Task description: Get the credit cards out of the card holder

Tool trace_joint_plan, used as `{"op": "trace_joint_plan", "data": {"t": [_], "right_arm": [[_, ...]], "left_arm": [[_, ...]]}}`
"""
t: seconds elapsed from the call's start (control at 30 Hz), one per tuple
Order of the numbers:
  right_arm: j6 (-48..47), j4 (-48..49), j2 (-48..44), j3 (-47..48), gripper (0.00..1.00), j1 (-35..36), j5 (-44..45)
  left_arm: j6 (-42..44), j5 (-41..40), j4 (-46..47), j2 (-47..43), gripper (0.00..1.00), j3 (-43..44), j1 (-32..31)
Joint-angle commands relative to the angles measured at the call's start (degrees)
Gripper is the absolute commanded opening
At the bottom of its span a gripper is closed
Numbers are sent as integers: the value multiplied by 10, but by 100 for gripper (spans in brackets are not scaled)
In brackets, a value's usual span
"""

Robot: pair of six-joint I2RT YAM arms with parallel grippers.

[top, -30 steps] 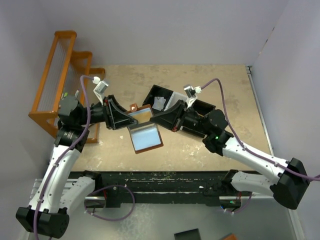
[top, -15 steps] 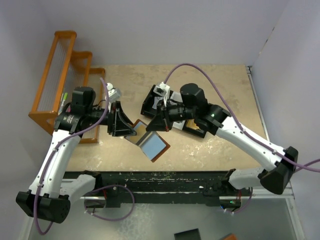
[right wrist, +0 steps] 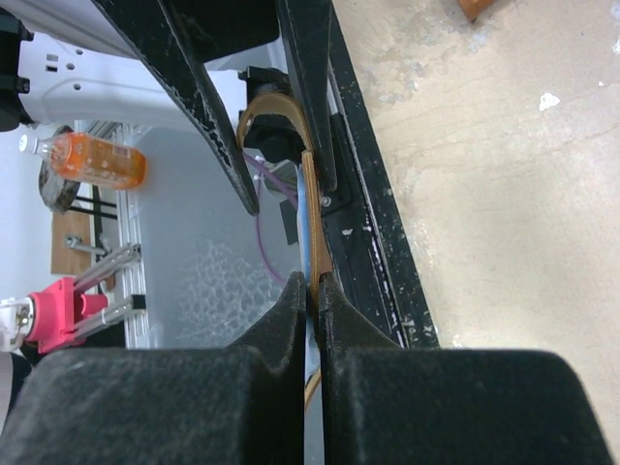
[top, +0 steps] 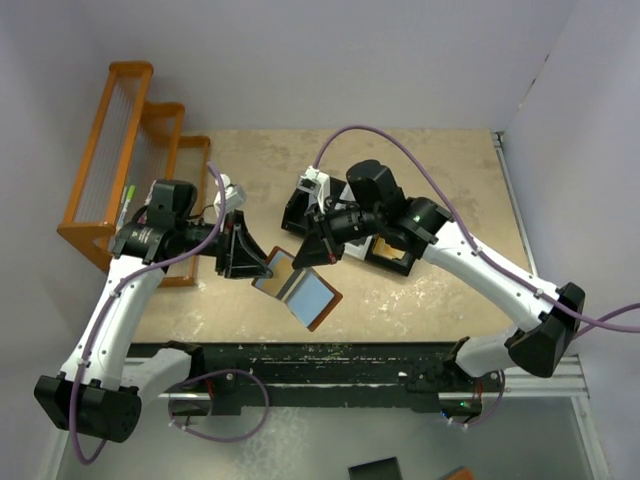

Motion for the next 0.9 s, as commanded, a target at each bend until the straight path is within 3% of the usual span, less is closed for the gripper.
{"op": "trace_joint_plan", "data": {"t": [0.0,0.13,0.37,0.43,0.5,0.6,0.73,0.87], "right_arm": [[-8,-11,7,46,0,-1,-21],[-14,-17,13,59,0,-1,-30],[-28,-21,3,61,3,-2,-28],[-26,-23,-6,62,25,-10,12],[-5,-11,-28,59,30,-32,54],[54,35,-85,41,47,-84,126],[102,110,-192,6,59,-116,197],[153,164,-217,-23,60,-115,127]], "left_arm": [[28,28,-4,2,42,-11,0],[63,38,-39,20,36,-2,0],[68,99,-62,31,0,25,0],[20,105,-27,27,0,28,0],[-63,83,40,16,0,26,0],[-197,14,165,-10,0,11,0],[-276,-82,233,-24,0,4,0],[-292,-100,237,-2,0,5,0]]}}
